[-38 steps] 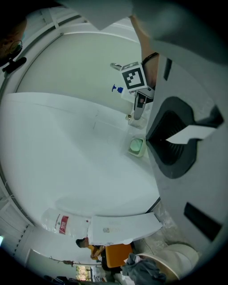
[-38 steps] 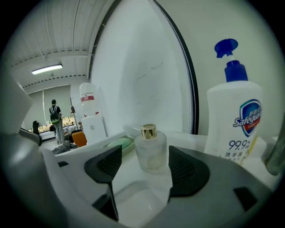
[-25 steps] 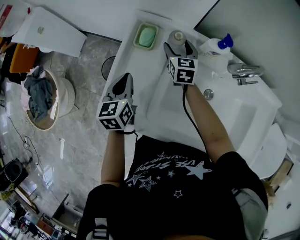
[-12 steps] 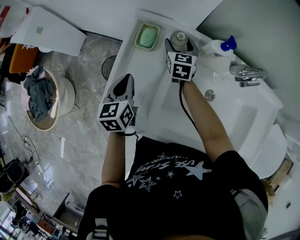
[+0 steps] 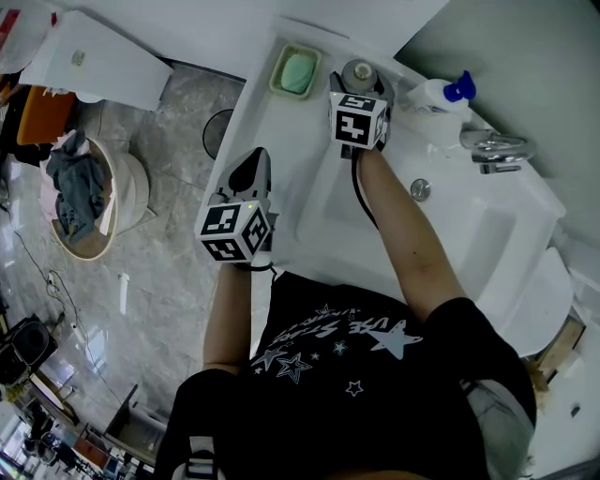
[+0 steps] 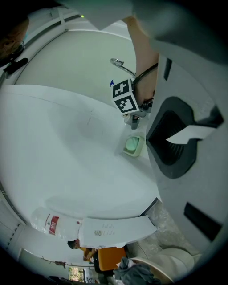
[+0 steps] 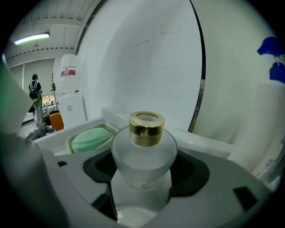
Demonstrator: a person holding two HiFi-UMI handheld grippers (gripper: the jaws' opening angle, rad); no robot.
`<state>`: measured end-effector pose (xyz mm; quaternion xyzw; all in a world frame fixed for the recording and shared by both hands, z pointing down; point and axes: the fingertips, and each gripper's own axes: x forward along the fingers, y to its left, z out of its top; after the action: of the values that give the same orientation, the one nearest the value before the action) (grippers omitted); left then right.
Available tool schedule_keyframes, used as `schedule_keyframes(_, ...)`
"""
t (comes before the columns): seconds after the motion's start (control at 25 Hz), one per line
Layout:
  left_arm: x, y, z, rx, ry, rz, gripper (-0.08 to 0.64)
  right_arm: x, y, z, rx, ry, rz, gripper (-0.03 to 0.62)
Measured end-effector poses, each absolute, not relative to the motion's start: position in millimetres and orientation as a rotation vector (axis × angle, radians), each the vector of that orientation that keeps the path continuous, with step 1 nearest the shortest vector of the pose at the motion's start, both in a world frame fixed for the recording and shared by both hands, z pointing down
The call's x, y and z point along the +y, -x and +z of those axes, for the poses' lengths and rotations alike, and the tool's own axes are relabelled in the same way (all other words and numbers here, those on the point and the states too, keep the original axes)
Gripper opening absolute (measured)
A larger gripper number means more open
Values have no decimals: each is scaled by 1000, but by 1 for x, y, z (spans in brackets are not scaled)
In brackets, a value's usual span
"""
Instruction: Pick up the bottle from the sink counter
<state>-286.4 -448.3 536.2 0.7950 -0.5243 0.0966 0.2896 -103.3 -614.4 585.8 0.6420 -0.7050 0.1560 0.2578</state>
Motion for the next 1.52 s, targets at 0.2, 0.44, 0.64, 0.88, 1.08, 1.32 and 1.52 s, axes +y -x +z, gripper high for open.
schedule_keyframes(0.2,-444,288,534,-1410,-2121,255,8,-610,109,587,-1955,-1660,429,322)
schedule_keyframes(0.44,-432,287,519,-1432,-2125,245,8,-591,109,578,-2045,-1634,471,322)
schedule_keyframes(0.64,-416,287,512,-1456,-2123,238,8,-567,121,555,-2172,-1559,459,322)
schedule_keyframes(0.88,-391,271,497,-1484,-2142,240,8,-537,124,511,-2327,-1506,414,322)
schedule_keyframes(1.08,-364,259,482,-1510,-2145,228,8,-508,123,487,-2389,-1478,410,322)
schedule_keyframes(1.32,-327,245,470,-1547,-2140,221,8,-469,113,462,-2464,-1413,404,322)
schedule_keyframes(1.52,-296,231,461,-1574,-2139,207,8,-434,103,444,-2510,-1367,393,322)
